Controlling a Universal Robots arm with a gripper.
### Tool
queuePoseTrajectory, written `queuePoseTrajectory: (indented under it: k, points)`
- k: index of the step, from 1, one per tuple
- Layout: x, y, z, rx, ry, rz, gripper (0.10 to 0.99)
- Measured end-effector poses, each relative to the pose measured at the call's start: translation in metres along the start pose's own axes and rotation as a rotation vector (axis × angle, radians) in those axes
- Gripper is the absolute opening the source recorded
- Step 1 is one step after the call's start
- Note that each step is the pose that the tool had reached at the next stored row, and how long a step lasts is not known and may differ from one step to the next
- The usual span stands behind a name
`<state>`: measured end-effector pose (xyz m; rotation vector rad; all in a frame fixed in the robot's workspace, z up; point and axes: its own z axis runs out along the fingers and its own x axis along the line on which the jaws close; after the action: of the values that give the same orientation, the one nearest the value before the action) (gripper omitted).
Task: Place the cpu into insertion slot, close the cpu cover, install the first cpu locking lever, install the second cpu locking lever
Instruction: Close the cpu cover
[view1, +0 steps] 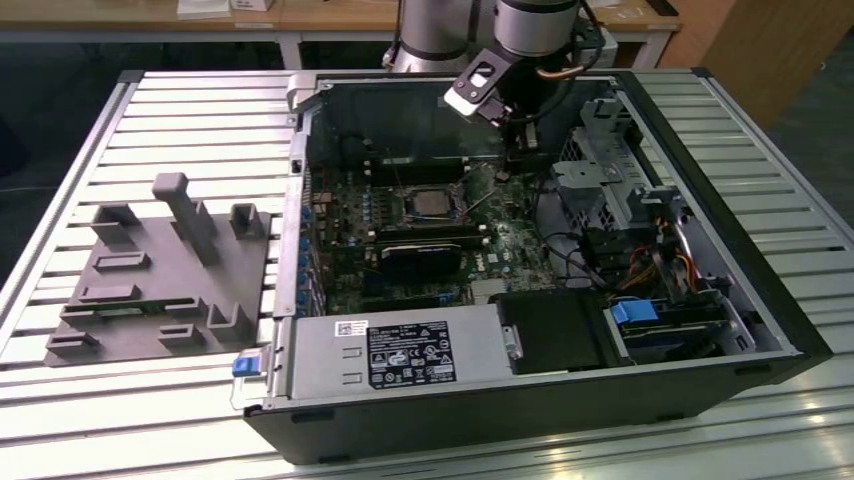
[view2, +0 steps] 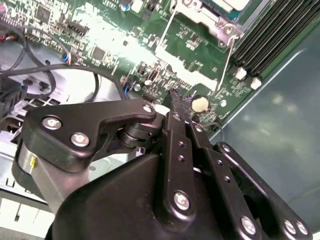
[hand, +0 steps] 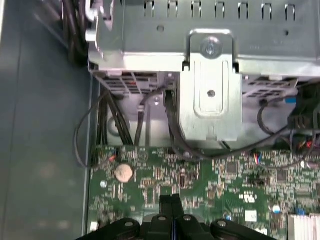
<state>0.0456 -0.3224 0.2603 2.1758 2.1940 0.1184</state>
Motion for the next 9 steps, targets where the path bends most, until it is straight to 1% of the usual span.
queuePoseTrajectory:
  k: [2,4,9]
  points:
    - [0.0000,0.0015,0.0006,0.000,0.0000,0.000,0.102]
    - [-0.0001,0.0013,0.0026,0.000,-0.0002,0.000,0.102]
    - [-0.0003,0.0006,0.0113,0.001,-0.0005,0.000,0.102]
